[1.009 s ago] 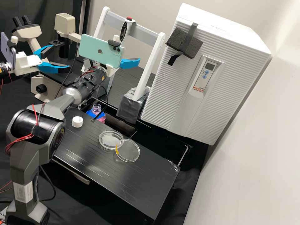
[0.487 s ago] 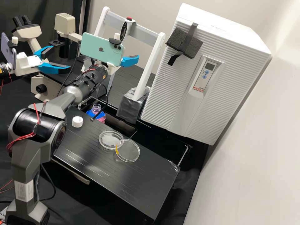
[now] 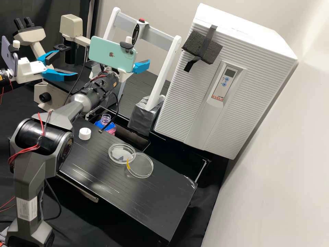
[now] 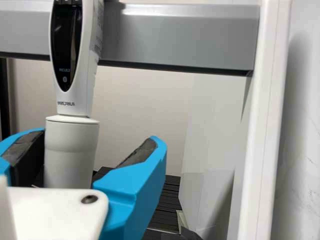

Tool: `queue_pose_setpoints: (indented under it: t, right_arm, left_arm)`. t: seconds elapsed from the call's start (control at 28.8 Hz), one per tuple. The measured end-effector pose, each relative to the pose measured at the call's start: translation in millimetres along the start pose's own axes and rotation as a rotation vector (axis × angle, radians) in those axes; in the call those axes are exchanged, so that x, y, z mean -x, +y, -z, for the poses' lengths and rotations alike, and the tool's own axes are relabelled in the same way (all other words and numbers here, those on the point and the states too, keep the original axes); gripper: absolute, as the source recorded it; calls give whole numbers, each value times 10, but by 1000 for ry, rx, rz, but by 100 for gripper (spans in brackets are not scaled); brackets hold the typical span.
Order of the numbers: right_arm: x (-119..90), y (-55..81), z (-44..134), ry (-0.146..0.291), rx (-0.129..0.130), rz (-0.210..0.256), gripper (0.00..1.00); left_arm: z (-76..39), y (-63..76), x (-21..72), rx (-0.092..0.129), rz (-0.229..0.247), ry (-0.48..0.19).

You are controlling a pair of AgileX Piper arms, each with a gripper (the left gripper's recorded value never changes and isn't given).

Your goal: Use the pipette

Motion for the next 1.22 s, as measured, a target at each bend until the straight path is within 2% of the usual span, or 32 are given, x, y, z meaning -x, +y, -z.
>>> queue_pose_setpoints:
  t: [0.07, 0.21, 0.35, 0.45, 0.56, 0.66, 0.9, 1.04, 1.22]
  right_arm:
    - [0, 0, 0, 0, 0, 0, 0]
    - [0, 0, 0, 0, 0, 0, 0]
    - [0, 0, 0, 0, 0, 0, 0]
    - [0, 0, 0, 0, 0, 0, 0]
    - [0, 0, 0, 0, 0, 0, 0]
    - [0, 0, 0, 0, 0, 0, 0]
    - [0, 0, 0, 0, 0, 0, 0]
    - [0, 0, 0, 0, 0, 0, 0]
    - [0, -4, -1, -1, 0, 4, 0]
  left_arm:
    - [-3, -1, 0, 7, 1, -3]
    - [17, 2, 3, 2, 5, -9]
    - [27, 45, 55, 10, -1, -9]
    - [22, 156, 91, 3, -31, -14]
    - [10, 239, 119, 15, -56, -17]
    - [-2, 287, 136, 17, -70, -20]
    - [5, 409, 75, 8, -111, -23]
    - [6, 429, 66, 24, -118, -24]
    - [6, 429, 66, 24, -118, -24]
